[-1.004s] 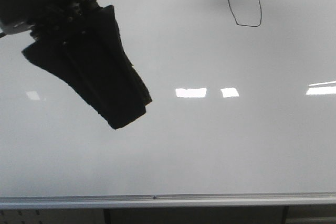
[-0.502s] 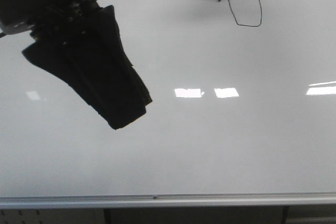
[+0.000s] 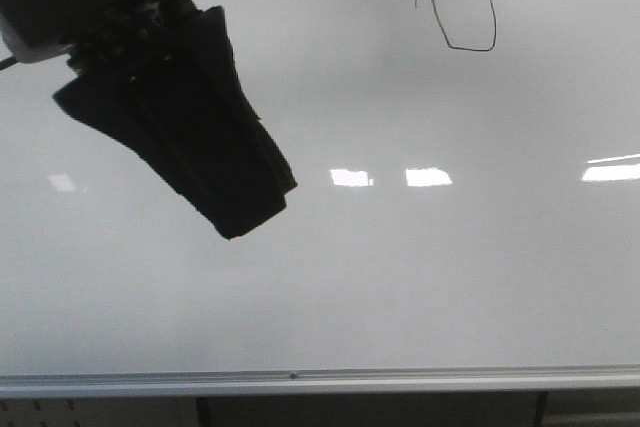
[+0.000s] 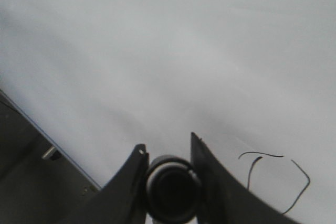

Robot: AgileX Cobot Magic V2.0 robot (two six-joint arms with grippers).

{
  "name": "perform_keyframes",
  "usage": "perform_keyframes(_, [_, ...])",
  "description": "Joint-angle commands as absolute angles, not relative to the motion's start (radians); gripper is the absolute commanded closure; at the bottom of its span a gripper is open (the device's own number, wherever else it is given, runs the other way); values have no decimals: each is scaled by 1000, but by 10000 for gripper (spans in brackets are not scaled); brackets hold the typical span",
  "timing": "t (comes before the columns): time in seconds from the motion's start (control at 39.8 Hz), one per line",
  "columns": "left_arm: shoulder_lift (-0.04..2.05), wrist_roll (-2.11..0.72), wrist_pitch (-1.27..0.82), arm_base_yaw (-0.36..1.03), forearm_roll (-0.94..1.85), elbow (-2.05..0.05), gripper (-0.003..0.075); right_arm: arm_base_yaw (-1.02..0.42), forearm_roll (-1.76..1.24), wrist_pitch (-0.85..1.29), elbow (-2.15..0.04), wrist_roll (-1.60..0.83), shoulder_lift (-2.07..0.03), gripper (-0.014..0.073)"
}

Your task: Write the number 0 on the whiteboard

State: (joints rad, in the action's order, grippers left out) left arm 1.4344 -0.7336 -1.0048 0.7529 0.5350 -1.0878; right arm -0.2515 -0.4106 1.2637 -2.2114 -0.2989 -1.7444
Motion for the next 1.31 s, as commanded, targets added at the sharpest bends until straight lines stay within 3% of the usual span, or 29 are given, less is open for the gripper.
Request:
perform_keyframes(0.0, [1398, -730, -981, 758, 587, -1121, 708, -250, -484, 1339, -2158, -311, -1667, 655])
perform_keyframes(0.15, [1398, -730, -979, 758, 609, -1121, 496, -250, -488, 1338, -1931, -363, -1556, 655])
perform_keyframes(0.33, [1398, -730, -892, 758, 628, -1121, 119, -250, -523, 1327, -1618, -428, -1401, 655])
perform_keyframes(0.4, [1391, -740, -827, 758, 645, -1121, 66, -250, -585, 1302, -1512, -463, -1338, 655])
perform_keyframes(0.6, [1370, -920, -763, 758, 811, -1121, 69, -250, -762, 1266, -1307, -578, -1249, 655])
perform_keyframes(0.9, [1368, -1012, -823, 758, 978, -1121, 96, -250, -940, 1240, -1235, -682, -1250, 655])
perform_keyframes(1.08, [1368, -1036, -837, 758, 1012, -1121, 240, -250, -964, 1241, -1235, -691, -1250, 655])
perform_keyframes(1.28, [1368, -1036, -838, 758, 1012, -1121, 535, -250, -974, 1241, -1235, -697, -1250, 655])
